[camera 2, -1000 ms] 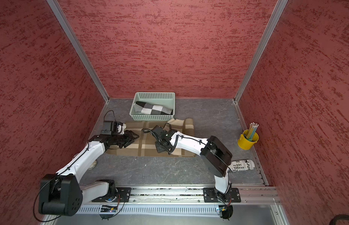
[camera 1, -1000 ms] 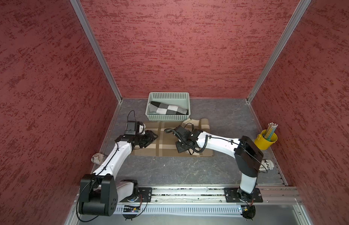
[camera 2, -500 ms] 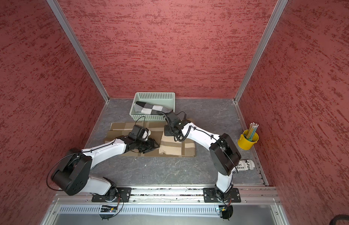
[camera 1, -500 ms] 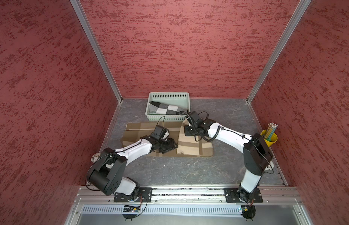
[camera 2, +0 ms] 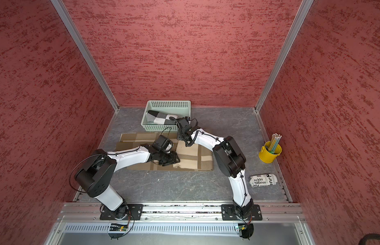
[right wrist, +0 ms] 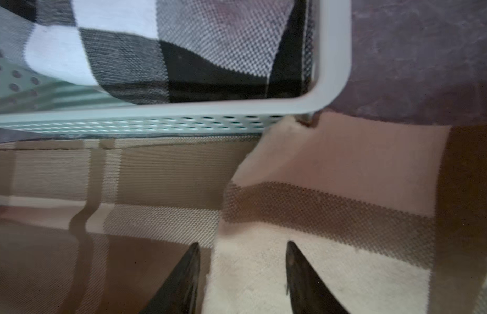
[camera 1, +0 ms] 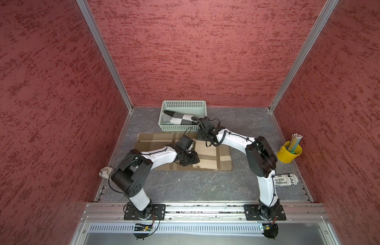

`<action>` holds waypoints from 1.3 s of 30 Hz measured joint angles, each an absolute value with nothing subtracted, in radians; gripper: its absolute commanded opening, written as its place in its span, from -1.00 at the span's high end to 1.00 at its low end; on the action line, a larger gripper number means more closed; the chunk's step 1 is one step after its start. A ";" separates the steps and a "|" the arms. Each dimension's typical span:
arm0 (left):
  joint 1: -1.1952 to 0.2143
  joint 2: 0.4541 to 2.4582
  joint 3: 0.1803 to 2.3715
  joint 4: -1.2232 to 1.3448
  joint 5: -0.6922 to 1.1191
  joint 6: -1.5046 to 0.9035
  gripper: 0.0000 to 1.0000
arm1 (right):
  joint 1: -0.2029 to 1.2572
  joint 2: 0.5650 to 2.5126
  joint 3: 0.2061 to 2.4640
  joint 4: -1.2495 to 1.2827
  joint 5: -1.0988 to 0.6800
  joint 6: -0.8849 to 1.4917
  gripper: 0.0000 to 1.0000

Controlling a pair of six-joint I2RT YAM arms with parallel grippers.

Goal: Roll up the scarf and place it into the basket
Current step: Fold the scarf at the center of the board.

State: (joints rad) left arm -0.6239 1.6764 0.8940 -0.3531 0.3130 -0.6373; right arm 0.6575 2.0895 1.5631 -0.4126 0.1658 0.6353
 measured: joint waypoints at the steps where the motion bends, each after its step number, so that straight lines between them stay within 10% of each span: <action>1: -0.626 1.683 0.898 -0.356 0.313 -0.635 0.20 | 0.657 2.096 1.563 -0.408 0.184 0.638 -0.15; 11: -0.654 1.697 0.917 -0.392 0.313 -0.621 0.82 | 0.657 2.173 1.596 -0.292 0.259 0.654 -0.23; 16: -0.663 1.697 0.933 -0.400 0.316 -0.616 0.98 | 0.656 2.218 1.654 -0.276 0.297 0.659 0.05; 26: -0.686 1.694 0.952 -0.411 0.338 -0.609 1.00 | 0.613 2.225 1.581 -0.218 0.344 0.693 1.00; 39: -0.868 1.697 1.164 -0.502 0.401 -0.554 1.00 | 0.530 1.819 1.209 -0.156 0.347 0.630 1.00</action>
